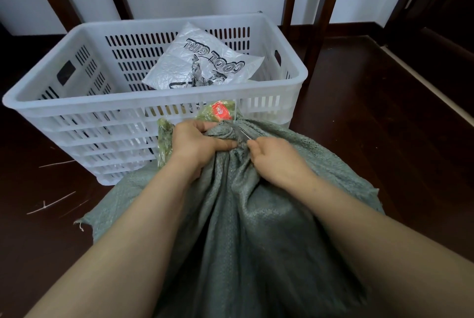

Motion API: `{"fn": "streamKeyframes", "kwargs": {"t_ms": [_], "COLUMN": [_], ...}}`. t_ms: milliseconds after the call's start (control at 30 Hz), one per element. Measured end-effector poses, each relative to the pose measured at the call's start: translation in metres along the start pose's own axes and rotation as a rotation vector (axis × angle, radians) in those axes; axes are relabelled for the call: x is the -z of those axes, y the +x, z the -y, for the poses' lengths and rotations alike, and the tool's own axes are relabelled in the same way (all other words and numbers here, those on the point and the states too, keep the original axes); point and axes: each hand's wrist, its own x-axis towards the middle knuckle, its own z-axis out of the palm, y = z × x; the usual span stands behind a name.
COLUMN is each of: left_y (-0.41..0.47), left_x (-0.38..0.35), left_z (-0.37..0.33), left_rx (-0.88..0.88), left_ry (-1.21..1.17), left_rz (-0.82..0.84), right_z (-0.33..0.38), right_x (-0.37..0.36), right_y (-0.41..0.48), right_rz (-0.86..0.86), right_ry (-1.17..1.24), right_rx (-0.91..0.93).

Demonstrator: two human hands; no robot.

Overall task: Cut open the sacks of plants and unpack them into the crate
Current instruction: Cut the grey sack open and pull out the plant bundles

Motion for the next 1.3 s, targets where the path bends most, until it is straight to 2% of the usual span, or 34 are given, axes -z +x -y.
{"fn": "streamKeyframes", "kwargs": {"t_ms": [67, 100, 133, 167, 233, 267, 300, 367, 400, 467, 533, 600, 767, 933, 1100, 1300], "left_y": [0.001, 0.001, 0.002, 0.002, -0.002, -0.004, -0.005, -0.009, -0.010, -0.012, -0.015, -0.016, -0.018, -0.022, -0.016, -0.016], "left_x": [0.002, 0.002, 0.002, 0.002, 0.000, -0.001, -0.001, 0.000, 0.001, 0.003, 0.004, 0.003, 0.002, 0.007, 0.001, 0.002], "left_z": [0.000, 0.000, 0.000, 0.000, -0.001, -0.001, -0.001, -0.002, -0.002, -0.001, -0.002, -0.003, -0.005, -0.010, -0.006, -0.013], "left_rx": [-0.001, -0.006, -0.011, -0.024, -0.062, -0.082, -0.101, -0.150, -0.167, -0.208, -0.246, -0.277, -0.312, -0.312, -0.447, -0.537], "left_ry": [-0.015, -0.027, -0.029, -0.023, -0.004, 0.007, 0.019, 0.032, 0.034, 0.044, 0.045, 0.056, 0.090, 0.092, 0.219, 0.376], "left_rz": [0.029, 0.044, 0.056, 0.065, 0.083, 0.094, 0.101, 0.118, 0.123, 0.127, 0.143, 0.155, 0.203, 0.326, 0.162, 0.129], "right_z": [0.000, -0.001, -0.002, -0.003, -0.003, -0.001, 0.001, 0.002, 0.001, -0.001, -0.004, -0.006, 0.000, -0.004, -0.022, -0.063], "right_x": [0.013, 0.020, 0.026, 0.030, 0.035, 0.037, 0.036, 0.032, 0.029, 0.025, 0.027, 0.031, 0.026, 0.027, 0.043, 0.055], "right_y": [0.002, 0.004, 0.007, 0.010, 0.013, 0.014, 0.016, 0.021, 0.024, 0.024, 0.024, 0.024, 0.025, 0.030, 0.033, 0.036], "right_rz": [0.048, 0.025, -0.035, -0.130, -0.330, -0.365, -0.341, -0.175, -0.085, 0.020, 0.018, -0.012, -0.137, -0.224, -0.386, -0.737], "right_ry": [0.478, 0.645, 0.710, 0.648, 0.354, 0.224, 0.133, 0.070, 0.119, 0.395, 0.678, 0.818, 0.884, 0.926, 0.982, 1.090], "right_rx": [-0.160, -0.219, -0.224, -0.172, -0.012, 0.026, 0.021, -0.059, -0.085, -0.115, -0.229, -0.320, -0.321, -0.325, -0.416, -0.563]}}
